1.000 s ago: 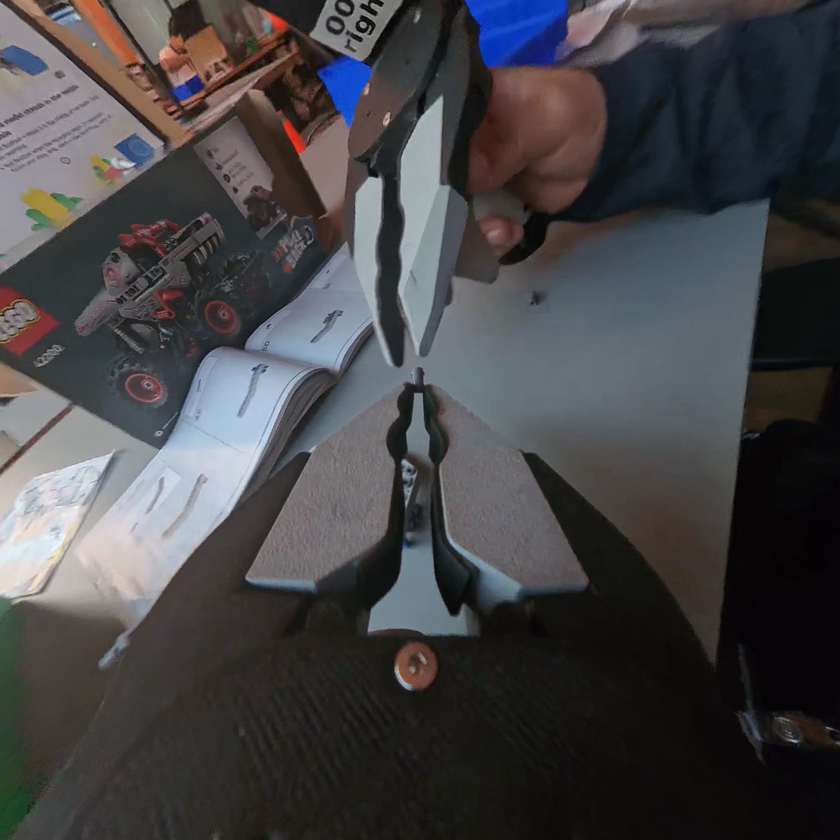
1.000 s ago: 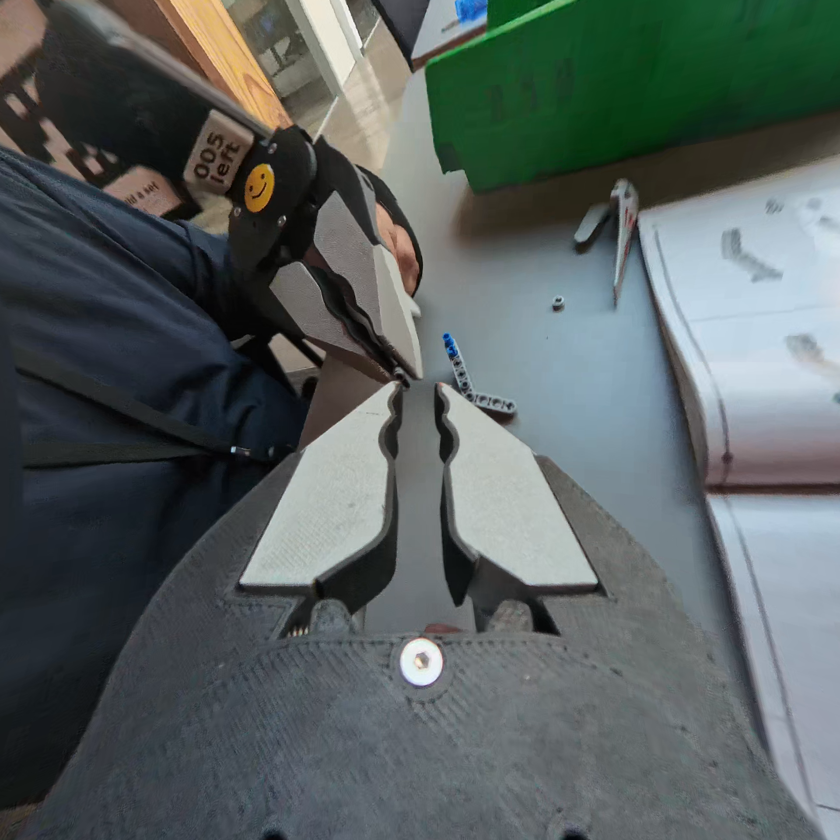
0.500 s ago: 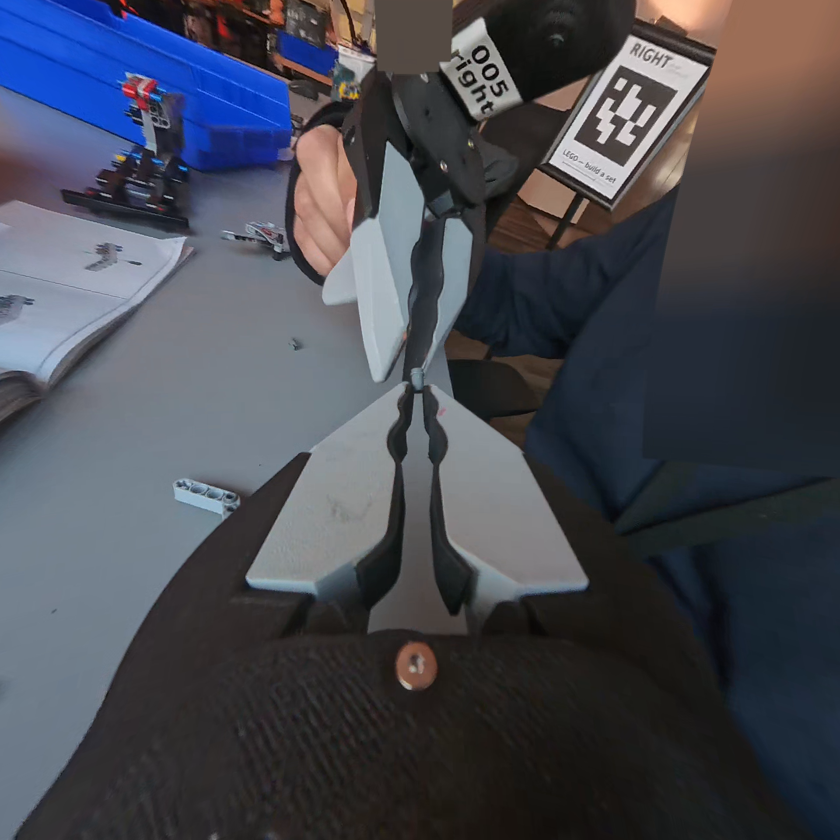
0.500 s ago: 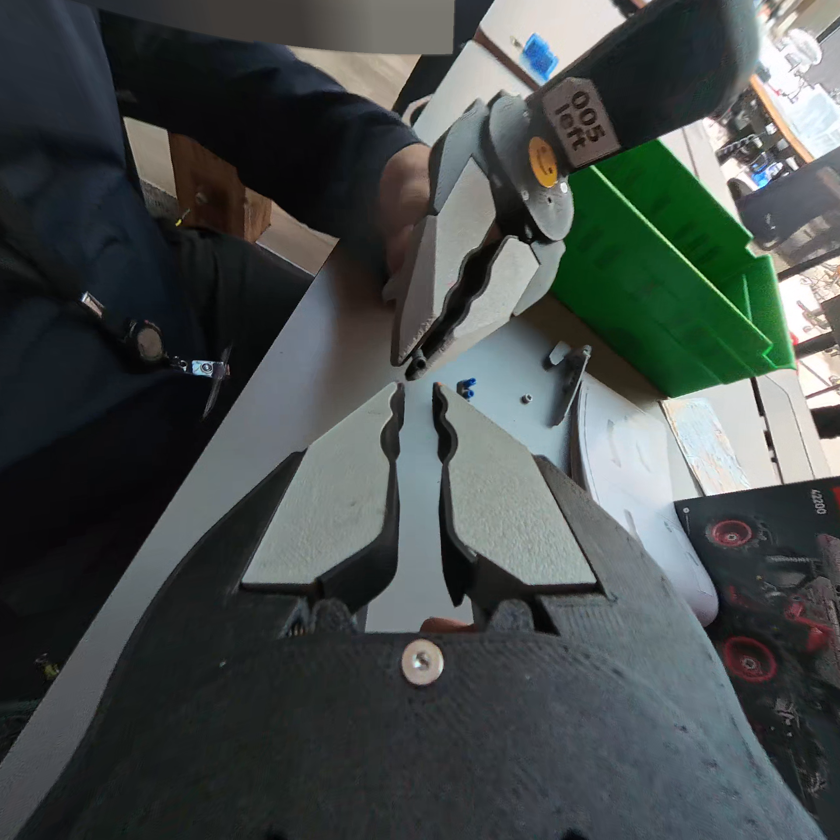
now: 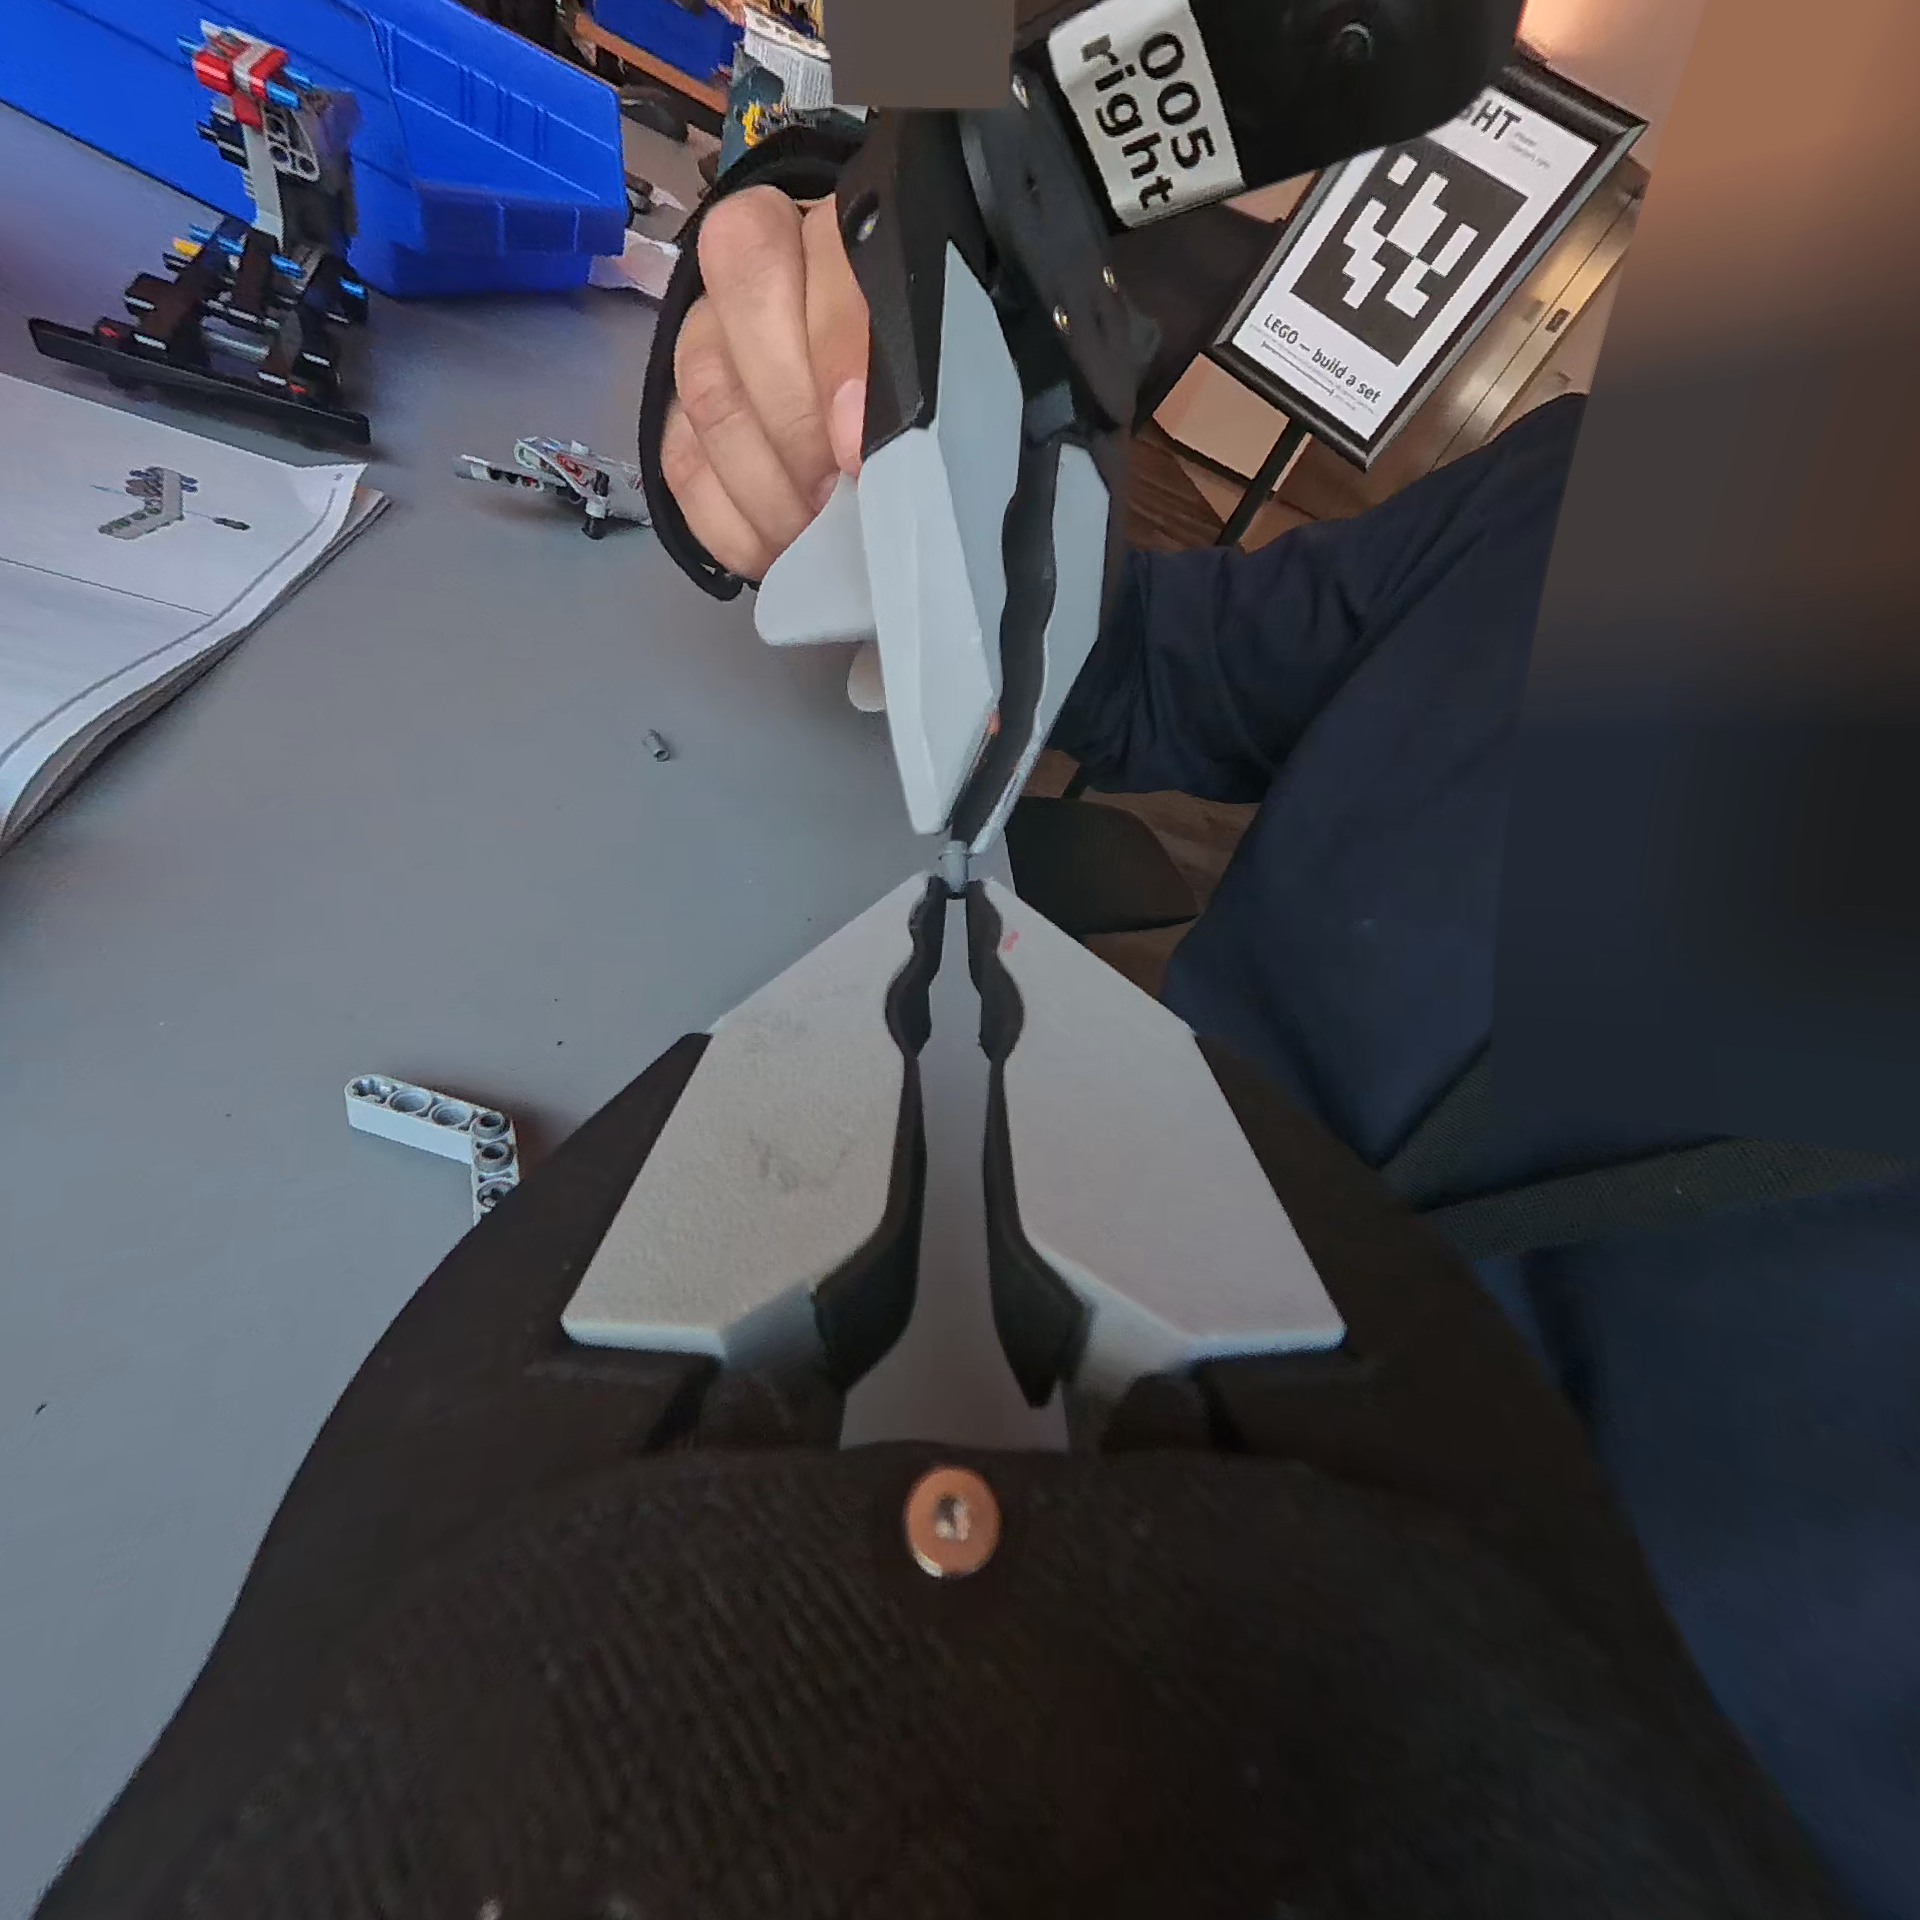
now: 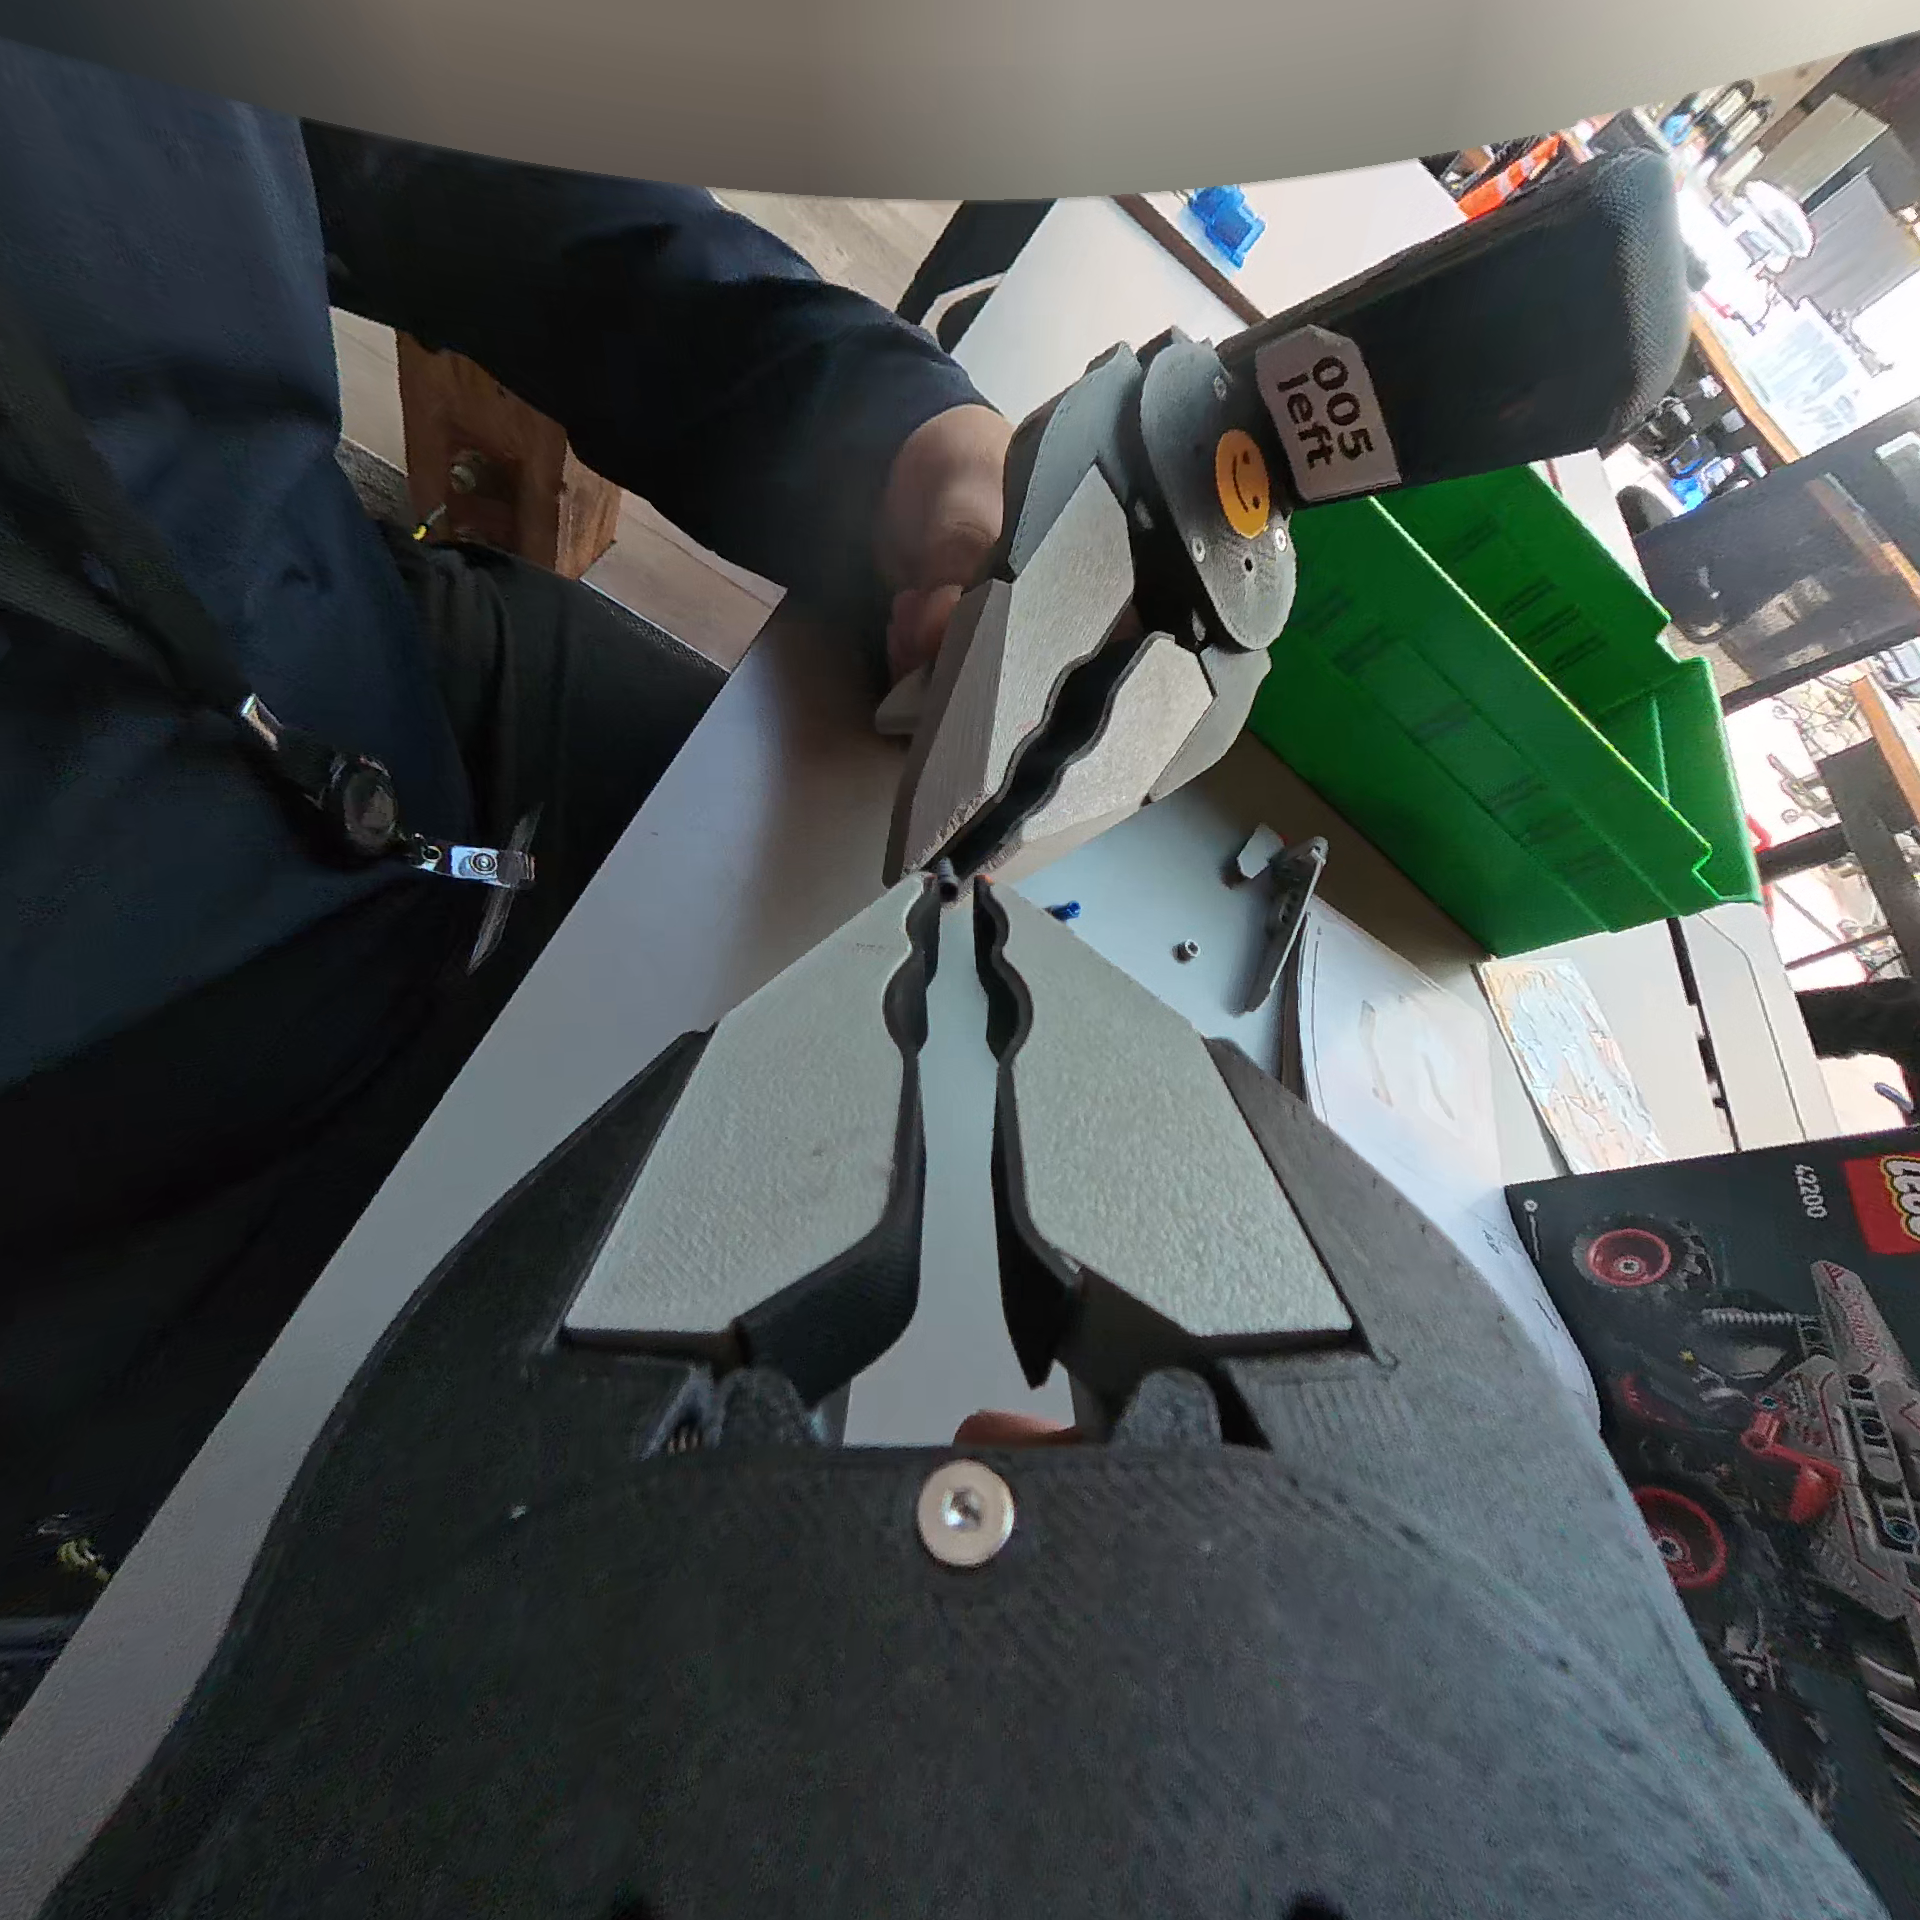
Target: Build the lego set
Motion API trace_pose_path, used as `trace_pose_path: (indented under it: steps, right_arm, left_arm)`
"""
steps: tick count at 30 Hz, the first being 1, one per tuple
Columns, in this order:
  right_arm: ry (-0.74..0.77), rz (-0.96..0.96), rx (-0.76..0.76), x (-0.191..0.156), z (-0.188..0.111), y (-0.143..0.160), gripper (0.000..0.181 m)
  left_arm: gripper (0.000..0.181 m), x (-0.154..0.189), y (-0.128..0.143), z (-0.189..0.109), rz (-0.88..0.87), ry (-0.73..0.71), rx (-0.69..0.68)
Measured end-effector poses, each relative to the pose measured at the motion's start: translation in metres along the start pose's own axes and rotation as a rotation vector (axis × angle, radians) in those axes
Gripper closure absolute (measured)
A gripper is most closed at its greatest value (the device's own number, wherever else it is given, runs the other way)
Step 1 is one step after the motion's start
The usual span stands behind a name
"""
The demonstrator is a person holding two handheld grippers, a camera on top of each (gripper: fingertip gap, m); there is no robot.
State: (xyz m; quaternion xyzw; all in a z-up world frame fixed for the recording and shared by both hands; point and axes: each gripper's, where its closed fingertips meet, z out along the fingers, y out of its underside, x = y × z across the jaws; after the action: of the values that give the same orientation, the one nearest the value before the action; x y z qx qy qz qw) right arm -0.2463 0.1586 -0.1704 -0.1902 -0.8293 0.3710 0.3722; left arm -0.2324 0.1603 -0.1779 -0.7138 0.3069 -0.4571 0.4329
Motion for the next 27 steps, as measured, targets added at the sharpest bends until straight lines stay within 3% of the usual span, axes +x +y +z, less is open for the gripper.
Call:
trace_pose_path:
  steps: [21, 27]
  right_arm:
    - [-0.017, -0.029, 0.002, -0.0064, 0.0032, -0.0021, 0.180]
    - [0.008, 0.028, 0.016, 0.0021, 0.0016, -0.0036, 0.180]
  left_arm:
    - [0.181, 0.0046, 0.0017, 0.0018, -0.018, 0.038, -0.011]
    - [0.180, 0.0018, -0.0058, -0.0043, -0.065, 0.021, 0.056]
